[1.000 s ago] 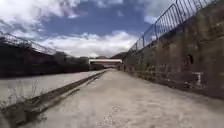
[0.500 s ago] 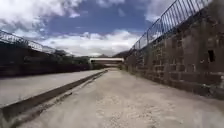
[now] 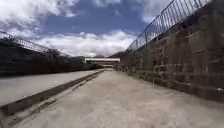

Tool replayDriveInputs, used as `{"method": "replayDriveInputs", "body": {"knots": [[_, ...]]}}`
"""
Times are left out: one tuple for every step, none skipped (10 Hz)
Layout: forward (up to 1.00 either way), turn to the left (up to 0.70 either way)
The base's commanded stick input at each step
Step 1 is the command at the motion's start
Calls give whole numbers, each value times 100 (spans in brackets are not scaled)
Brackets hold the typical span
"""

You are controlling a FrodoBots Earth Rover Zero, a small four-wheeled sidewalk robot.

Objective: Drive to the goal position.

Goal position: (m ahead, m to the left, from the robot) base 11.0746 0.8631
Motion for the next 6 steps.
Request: {"method": "replayDriveInputs", "body": {"knots": [[100, 0], [100, 0], [100, 0], [100, 0], [100, 0], [100, 0]]}}
